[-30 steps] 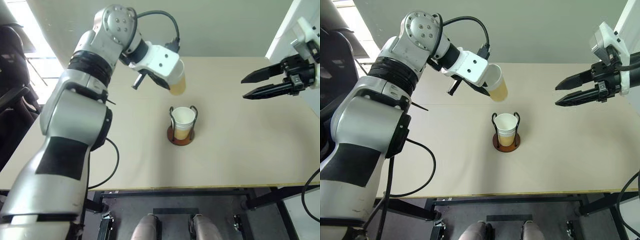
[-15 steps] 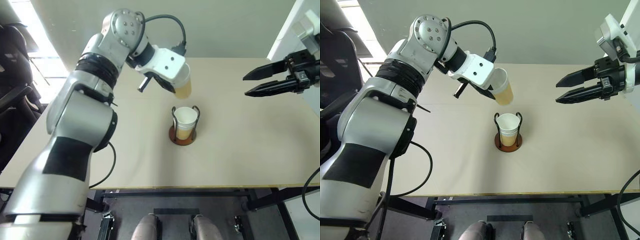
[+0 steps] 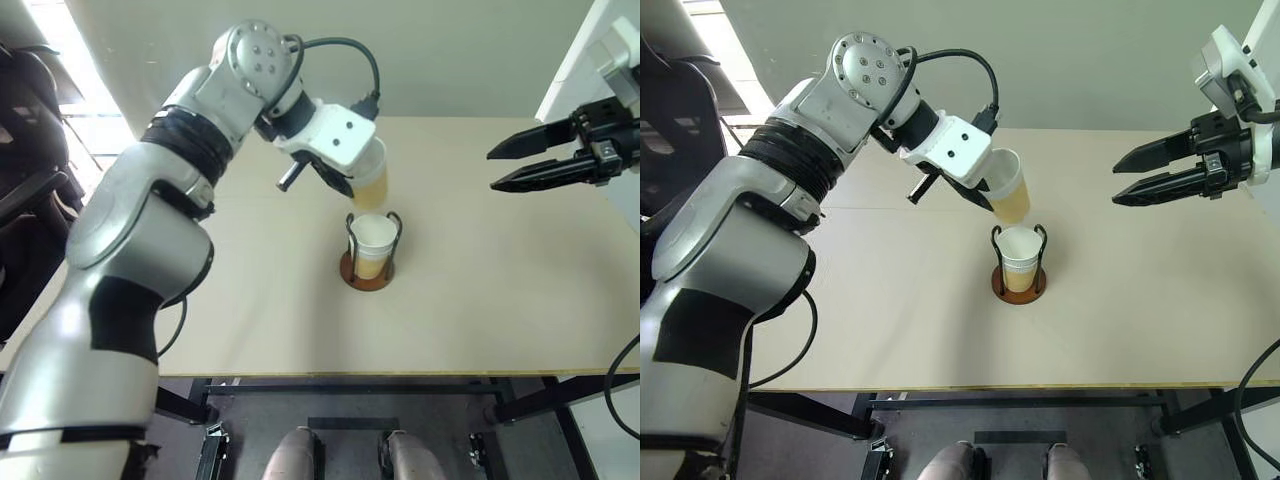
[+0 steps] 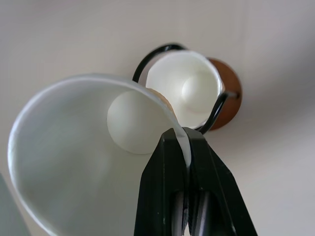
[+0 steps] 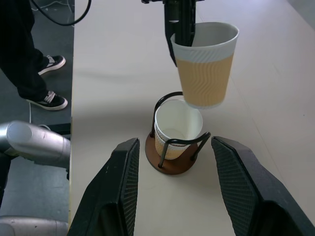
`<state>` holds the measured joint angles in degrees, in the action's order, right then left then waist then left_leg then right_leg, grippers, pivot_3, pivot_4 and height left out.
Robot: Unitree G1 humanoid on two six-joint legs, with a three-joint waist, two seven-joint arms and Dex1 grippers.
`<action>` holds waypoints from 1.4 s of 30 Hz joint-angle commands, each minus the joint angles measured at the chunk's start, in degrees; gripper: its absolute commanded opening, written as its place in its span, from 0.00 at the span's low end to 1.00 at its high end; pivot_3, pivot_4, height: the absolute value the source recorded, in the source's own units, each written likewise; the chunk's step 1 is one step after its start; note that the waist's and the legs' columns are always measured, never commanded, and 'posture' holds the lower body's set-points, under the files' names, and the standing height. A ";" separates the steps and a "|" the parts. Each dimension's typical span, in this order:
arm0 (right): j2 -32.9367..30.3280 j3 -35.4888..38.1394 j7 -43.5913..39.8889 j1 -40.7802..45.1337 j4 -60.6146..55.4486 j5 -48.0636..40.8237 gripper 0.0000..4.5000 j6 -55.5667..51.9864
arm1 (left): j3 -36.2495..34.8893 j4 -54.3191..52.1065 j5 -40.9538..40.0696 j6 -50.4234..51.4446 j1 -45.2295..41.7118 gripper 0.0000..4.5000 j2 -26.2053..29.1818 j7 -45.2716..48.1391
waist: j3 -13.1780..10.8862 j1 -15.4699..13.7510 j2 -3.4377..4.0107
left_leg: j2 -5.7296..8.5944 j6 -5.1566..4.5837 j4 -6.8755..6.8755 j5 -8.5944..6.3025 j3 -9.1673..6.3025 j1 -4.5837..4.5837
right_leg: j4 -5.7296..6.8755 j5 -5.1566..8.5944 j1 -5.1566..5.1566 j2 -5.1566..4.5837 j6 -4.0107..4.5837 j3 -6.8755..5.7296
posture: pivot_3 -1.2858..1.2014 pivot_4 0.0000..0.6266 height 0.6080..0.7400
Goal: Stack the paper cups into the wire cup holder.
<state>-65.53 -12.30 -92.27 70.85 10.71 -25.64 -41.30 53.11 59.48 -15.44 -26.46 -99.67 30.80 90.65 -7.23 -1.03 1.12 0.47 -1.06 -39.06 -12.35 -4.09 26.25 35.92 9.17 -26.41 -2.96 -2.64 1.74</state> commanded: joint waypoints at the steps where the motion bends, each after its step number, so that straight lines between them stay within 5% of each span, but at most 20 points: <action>1: -1.13 1.11 -0.23 1.60 -0.97 0.00 0.52 0.34 | 3.30 -4.00 -5.44 1.38 -0.61 0.00 1.76 1.85 | 0.00 -0.02 0.01 | -0.06 0.00 -0.04 0.00 -0.09 0.01 | 0.00 0.00 0.02 -0.09 -0.01 0.06 | 0.52 0.24 1.00; 42: -2.60 0.68 -0.23 0.08 -1.73 0.50 0.52 0.06 | 9.24 -2.80 -6.44 -3.44 1.77 0.00 -0.47 1.85 | -0.03 -0.34 0.05 | 0.26 -0.15 0.00 -0.14 -0.13 -0.21 | -0.05 0.37 0.39 -0.25 -0.26 -0.07 | 0.52 0.24 1.00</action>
<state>-66.73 -12.74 -92.27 70.36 10.18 -25.41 -41.49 62.34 57.76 -20.99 -29.73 -97.51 30.03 90.67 -7.26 -1.36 1.17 0.69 -1.21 -39.09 -12.50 -4.29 26.06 35.88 9.54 -26.02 -3.27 -2.91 1.70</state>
